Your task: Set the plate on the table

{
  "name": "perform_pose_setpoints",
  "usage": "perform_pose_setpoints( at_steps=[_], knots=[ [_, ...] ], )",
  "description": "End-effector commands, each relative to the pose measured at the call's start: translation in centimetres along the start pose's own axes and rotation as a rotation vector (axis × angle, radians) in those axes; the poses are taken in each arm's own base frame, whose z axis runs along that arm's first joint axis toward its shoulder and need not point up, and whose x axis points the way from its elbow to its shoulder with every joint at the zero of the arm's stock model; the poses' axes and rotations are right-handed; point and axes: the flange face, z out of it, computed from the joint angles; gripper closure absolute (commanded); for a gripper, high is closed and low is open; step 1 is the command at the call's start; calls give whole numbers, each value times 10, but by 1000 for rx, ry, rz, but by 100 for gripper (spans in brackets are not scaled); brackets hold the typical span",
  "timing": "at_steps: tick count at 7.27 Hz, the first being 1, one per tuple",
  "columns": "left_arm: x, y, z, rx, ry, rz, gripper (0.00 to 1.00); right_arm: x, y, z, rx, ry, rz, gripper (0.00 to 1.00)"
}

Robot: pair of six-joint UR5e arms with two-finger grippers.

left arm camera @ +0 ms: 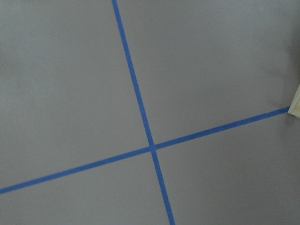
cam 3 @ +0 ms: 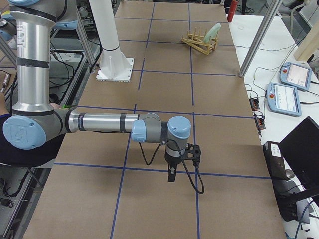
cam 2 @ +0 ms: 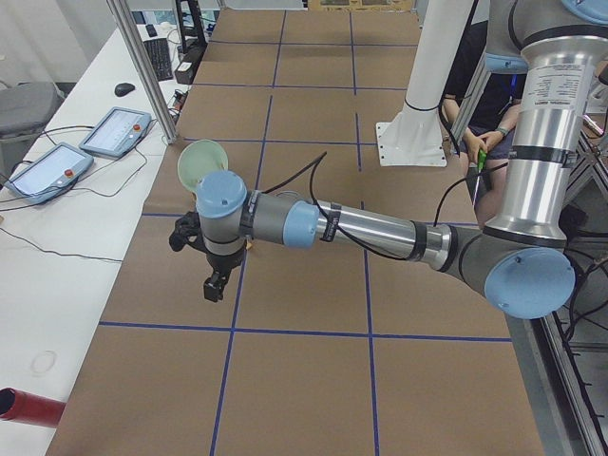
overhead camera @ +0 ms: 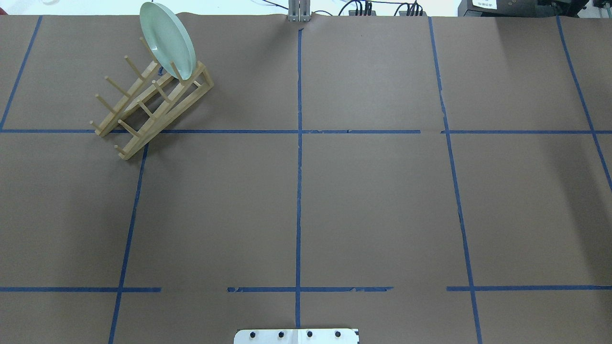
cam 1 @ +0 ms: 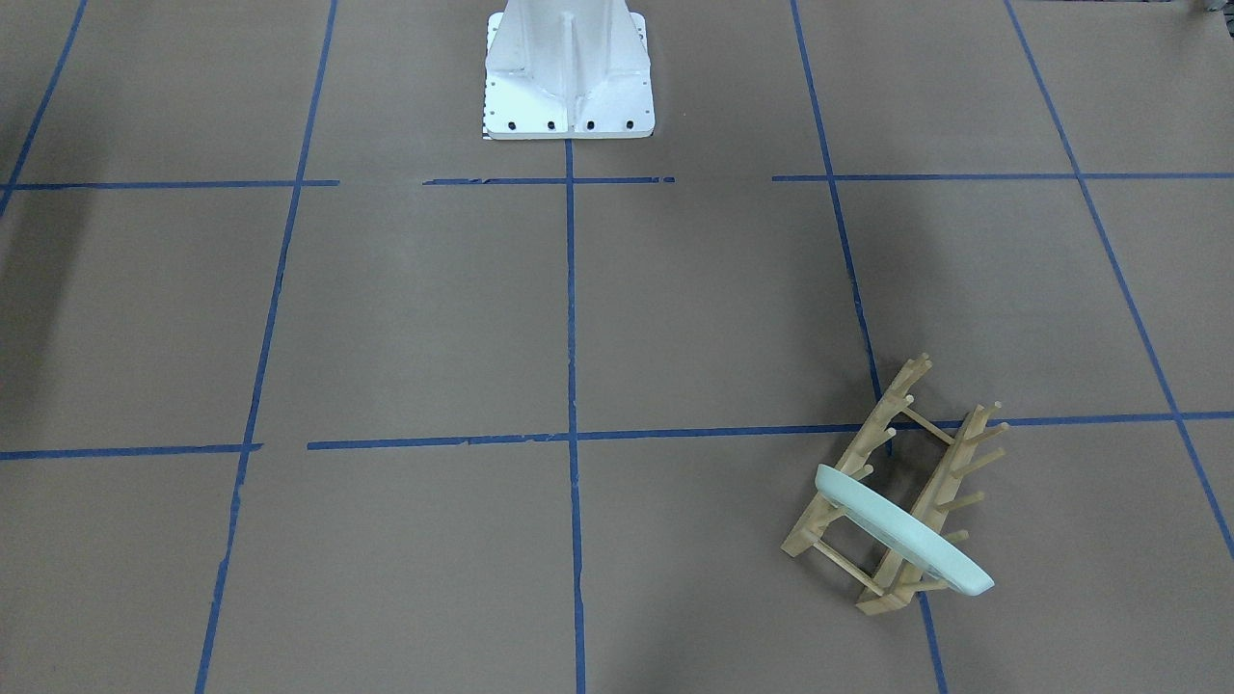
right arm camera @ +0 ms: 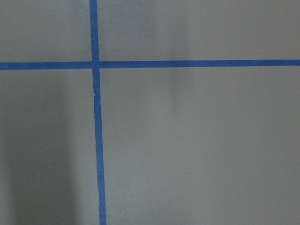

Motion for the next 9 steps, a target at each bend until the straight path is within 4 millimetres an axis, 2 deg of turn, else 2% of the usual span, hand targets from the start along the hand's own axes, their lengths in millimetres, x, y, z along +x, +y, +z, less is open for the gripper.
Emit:
perform_pose_setpoints(
  at_steps=[1, 2, 3, 4, 5, 6, 7, 8, 9],
  knots=[
    [38, -44, -22, 152, 20, -91, 0, 0, 0, 0, 0, 0, -1, 0],
    [54, -47, -16, 152, 111, -280, 0, 0, 0, 0, 0, 0, -1, 0],
    [82, -56, -16, 175, 207, -335, 0, 0, 0, 0, 0, 0, -1, 0],
    [114, -76, -12, 195, 267, -414, 0, 0, 0, 0, 0, 0, -1, 0],
    [131, -90, -14, 226, 321, -476, 0, 0, 0, 0, 0, 0, 0, 0],
    [142, -90, -16, 258, 388, -544, 0, 0, 0, 0, 0, 0, -1, 0],
    [154, -89, -6, 260, 449, -609, 0, 0, 0, 0, 0, -2, 0, 0],
    [192, -93, 16, 253, 504, -659, 0, 0, 0, 0, 0, 0, 0, 0],
    [221, -102, 30, 317, 527, -733, 0, 0, 0, 0, 0, 0, 0, 0]
  ],
)
